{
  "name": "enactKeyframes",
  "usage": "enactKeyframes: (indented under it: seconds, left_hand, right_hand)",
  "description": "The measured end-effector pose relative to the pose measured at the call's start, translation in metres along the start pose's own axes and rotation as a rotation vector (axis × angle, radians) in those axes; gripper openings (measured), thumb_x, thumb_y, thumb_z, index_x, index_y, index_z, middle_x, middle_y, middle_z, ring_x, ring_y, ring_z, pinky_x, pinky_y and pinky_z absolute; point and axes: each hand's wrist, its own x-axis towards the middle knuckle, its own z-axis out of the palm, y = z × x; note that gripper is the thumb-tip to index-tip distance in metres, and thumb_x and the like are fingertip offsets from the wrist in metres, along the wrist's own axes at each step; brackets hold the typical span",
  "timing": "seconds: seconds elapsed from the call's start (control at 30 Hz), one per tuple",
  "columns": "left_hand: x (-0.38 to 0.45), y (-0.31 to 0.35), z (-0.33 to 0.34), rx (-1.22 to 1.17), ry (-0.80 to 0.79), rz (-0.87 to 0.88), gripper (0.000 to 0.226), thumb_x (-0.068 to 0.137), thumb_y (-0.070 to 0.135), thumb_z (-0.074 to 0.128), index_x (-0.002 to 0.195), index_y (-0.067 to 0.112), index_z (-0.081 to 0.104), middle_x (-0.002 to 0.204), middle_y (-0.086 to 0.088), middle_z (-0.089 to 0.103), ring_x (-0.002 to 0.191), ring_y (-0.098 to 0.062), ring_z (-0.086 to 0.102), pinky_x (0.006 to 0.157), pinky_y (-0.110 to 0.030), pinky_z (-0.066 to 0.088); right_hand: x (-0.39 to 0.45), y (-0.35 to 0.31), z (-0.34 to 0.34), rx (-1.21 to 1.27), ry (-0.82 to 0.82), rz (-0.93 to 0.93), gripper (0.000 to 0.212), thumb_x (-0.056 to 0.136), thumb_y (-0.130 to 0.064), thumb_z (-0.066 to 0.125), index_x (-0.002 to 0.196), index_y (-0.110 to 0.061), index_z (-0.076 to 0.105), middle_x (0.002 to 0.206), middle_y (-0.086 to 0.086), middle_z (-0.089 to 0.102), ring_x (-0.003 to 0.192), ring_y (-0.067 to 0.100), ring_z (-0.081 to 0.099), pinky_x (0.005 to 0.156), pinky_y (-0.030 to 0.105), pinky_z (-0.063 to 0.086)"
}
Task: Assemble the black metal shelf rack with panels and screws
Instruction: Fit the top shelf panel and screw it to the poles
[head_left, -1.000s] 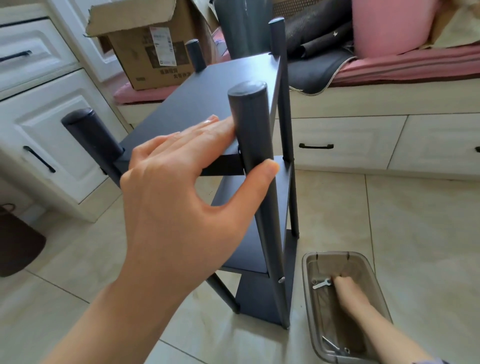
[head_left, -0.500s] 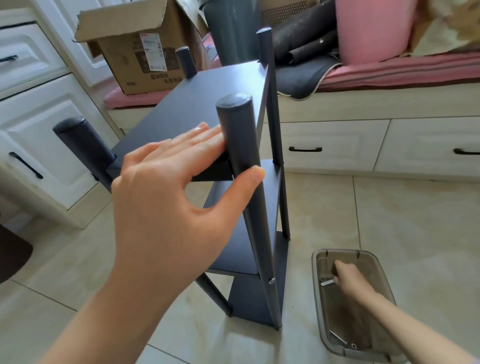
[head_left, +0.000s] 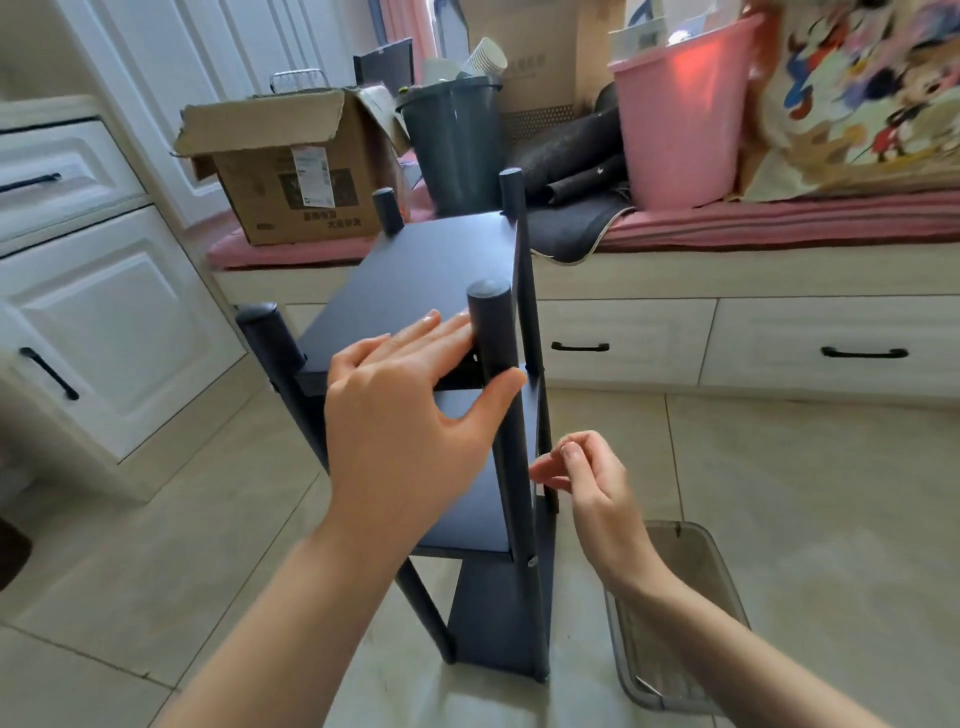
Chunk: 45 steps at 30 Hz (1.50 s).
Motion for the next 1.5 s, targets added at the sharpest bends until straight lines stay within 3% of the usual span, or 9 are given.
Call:
enactKeyframes:
  seconds: [0.17, 0.3, 0.5, 0.7, 0.8, 0.9, 1.03, 1.27, 1.5]
  left_hand:
    - [0.002, 0.001, -0.006, -0.035, -0.027, -0.041, 0.037, 0.078, 0.041, 0.074, 0.111, 0.025, 0.077, 0.114, 0.008, 0.073, 0.12, -0.019, 0.064, 0.099, -0.056, 0.049]
    - [0.004, 0.004, -0.008, -0.04, -0.071, -0.087, 0.036, 0.082, 0.036, 0.081, 0.116, 0.028, 0.076, 0.118, 0.008, 0.073, 0.127, -0.02, 0.06, 0.103, -0.055, 0.045]
    - [0.004, -0.006, -0.027, -0.067, 0.001, -0.171, 0.032, 0.084, 0.043, 0.077, 0.113, 0.032, 0.075, 0.102, 0.007, 0.077, 0.113, -0.021, 0.068, 0.096, -0.051, 0.051]
    - [-0.011, -0.066, -0.071, -0.29, 0.057, -0.438, 0.016, 0.079, 0.043, 0.082, 0.073, 0.049, 0.068, 0.077, 0.025, 0.073, 0.08, 0.001, 0.07, 0.08, -0.031, 0.057]
    - [-0.015, -0.103, -0.089, -0.385, 0.039, -0.51, 0.019, 0.076, 0.037, 0.085, 0.069, 0.043, 0.069, 0.074, 0.027, 0.072, 0.077, 0.008, 0.069, 0.065, -0.006, 0.048]
    - [-0.022, -0.141, -0.103, -0.491, 0.031, -0.586, 0.016, 0.076, 0.031, 0.085, 0.07, 0.04, 0.072, 0.079, 0.024, 0.074, 0.08, 0.01, 0.069, 0.064, 0.001, 0.044]
    - [-0.036, -0.193, -0.118, -0.563, 0.037, -0.675, 0.01, 0.079, 0.033, 0.083, 0.077, 0.039, 0.074, 0.087, 0.025, 0.075, 0.088, 0.01, 0.069, 0.068, 0.0, 0.046]
    - [-0.077, -0.277, -0.145, -0.586, 0.031, -0.846, 0.007, 0.074, 0.047, 0.083, 0.079, 0.048, 0.077, 0.098, 0.019, 0.076, 0.099, 0.0, 0.07, 0.103, -0.031, 0.047]
    - [-0.141, -0.333, -0.133, -0.686, 0.154, -0.981, 0.04, 0.063, 0.055, 0.078, 0.094, 0.03, 0.079, 0.103, 0.009, 0.077, 0.101, -0.006, 0.071, 0.096, -0.028, 0.05]
  right_hand:
    - [-0.011, -0.024, 0.023, 0.046, -0.235, 0.122, 0.032, 0.109, -0.023, 0.027, 0.096, -0.003, 0.047, 0.075, 0.011, 0.073, 0.081, 0.028, 0.069, 0.076, 0.037, 0.053]
    - [-0.009, -0.032, 0.029, 0.121, -0.182, 0.169, 0.029, 0.109, -0.021, 0.029, 0.085, -0.01, 0.041, 0.059, 0.009, 0.054, 0.058, 0.026, 0.05, 0.055, 0.034, 0.043]
    - [-0.001, -0.042, 0.035, -0.002, -0.244, 0.053, 0.027, 0.109, -0.02, 0.026, 0.092, -0.006, 0.041, 0.059, 0.014, 0.052, 0.048, 0.02, 0.047, 0.048, 0.029, 0.041]
    - [0.001, -0.041, 0.082, -0.099, -0.354, 0.051, 0.022, 0.108, -0.022, 0.031, 0.093, -0.012, 0.044, 0.076, 0.012, 0.053, 0.05, 0.004, 0.055, 0.048, 0.018, 0.045]
    - [0.001, -0.039, 0.109, -0.119, -0.412, 0.069, 0.02, 0.108, -0.021, 0.032, 0.097, -0.01, 0.044, 0.081, 0.015, 0.054, 0.052, 0.004, 0.058, 0.05, 0.018, 0.046]
    - [0.0, -0.036, 0.14, -0.11, -0.427, 0.107, 0.021, 0.108, -0.019, 0.031, 0.099, -0.006, 0.044, 0.08, 0.017, 0.053, 0.052, 0.011, 0.058, 0.049, 0.023, 0.046]
    - [-0.005, -0.029, 0.183, -0.094, -0.401, 0.107, 0.022, 0.107, -0.017, 0.031, 0.102, 0.001, 0.042, 0.07, 0.019, 0.054, 0.051, 0.02, 0.055, 0.048, 0.031, 0.043]
    - [-0.016, -0.004, 0.246, -0.147, -0.458, 0.111, 0.024, 0.108, -0.017, 0.03, 0.102, 0.002, 0.043, 0.062, 0.016, 0.06, 0.049, 0.024, 0.053, 0.05, 0.035, 0.044]
    - [-0.016, 0.051, 0.286, -0.239, -0.534, 0.146, 0.02, 0.107, -0.023, 0.035, 0.095, -0.012, 0.046, 0.067, 0.015, 0.061, 0.049, 0.016, 0.058, 0.048, 0.026, 0.047]
